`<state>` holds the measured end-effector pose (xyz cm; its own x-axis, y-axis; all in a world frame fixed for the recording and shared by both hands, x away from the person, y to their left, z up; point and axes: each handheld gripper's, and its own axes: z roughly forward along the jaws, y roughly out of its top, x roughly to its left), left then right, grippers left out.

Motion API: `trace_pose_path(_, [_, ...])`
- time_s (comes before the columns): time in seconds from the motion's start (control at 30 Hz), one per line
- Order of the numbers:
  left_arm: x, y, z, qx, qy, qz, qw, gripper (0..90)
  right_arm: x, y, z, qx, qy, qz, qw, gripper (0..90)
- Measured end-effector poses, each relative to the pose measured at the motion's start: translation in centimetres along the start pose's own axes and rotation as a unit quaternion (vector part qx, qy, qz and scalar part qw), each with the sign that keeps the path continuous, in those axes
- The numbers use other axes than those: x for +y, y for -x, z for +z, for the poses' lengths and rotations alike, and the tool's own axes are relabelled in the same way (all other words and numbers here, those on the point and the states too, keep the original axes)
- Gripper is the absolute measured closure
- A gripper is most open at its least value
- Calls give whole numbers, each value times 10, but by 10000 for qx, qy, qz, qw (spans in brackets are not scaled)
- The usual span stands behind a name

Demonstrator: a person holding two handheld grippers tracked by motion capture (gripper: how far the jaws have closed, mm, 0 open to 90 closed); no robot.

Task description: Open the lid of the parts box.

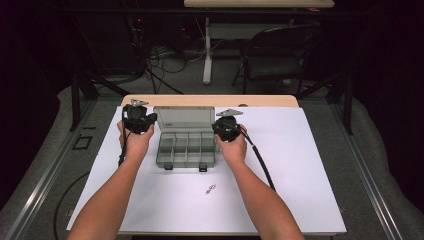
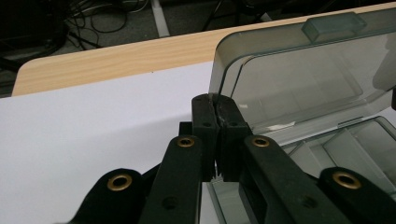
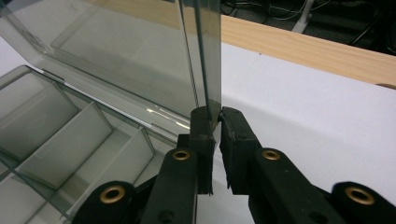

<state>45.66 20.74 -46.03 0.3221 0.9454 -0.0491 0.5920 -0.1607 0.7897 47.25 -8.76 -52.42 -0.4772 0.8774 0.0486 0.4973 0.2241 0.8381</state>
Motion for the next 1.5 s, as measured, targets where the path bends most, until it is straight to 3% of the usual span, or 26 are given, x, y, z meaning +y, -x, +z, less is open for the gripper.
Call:
trace_pose_path(0.13, [0, -1, 0, -19, -3, 53, 10000, 884, 0, -1, -1, -20, -47, -86, 10000, 844])
trace_pose_path(0.47, [1, 0, 1, -71, 24, 107, 9999, 866, 2, 2, -2, 65, -117, 10, 9999, 847])
trace_pose_path(0.5, [0, -2, 1, -168, 3, 63, 9998, 853, 2, 2, -2, 49, -126, 53, 9999, 848])
trace_pose_path(0.67, [-4, -4, 1, -247, -40, -57, 9997, 755, 2, 2, -2, 31, -145, 87, 9999, 848])
trace_pose_path(0.7, [-8, -7, 2, -472, -237, -211, 9984, 736, 3, 2, -2, 23, -147, 107, 9998, 848])
trace_pose_path(0.83, [-18, -10, 4, -457, -407, -278, 9977, 735, 3, 1, -2, 0, -152, 141, 9998, 848])
trace_pose_path(0.93, [-25, -10, 6, -451, -587, -222, 9970, 748, 3, 0, -2, -12, -125, 160, 9998, 848])
trace_pose_path(1.03, [-37, -9, 11, -483, -788, -353, 9951, 770, 3, 0, -2, -17, -135, 188, 9997, 849])
trace_pose_path(1.17, [-50, -5, 17, -543, -1056, -288, 9925, 801, 3, 0, -2, -19, -123, 190, 9997, 849])
trace_pose_path(1.5, [-55, -1, 21, -581, -1200, -324, 9905, 852, 2, -1, -3, -17, -130, 197, 9997, 848])
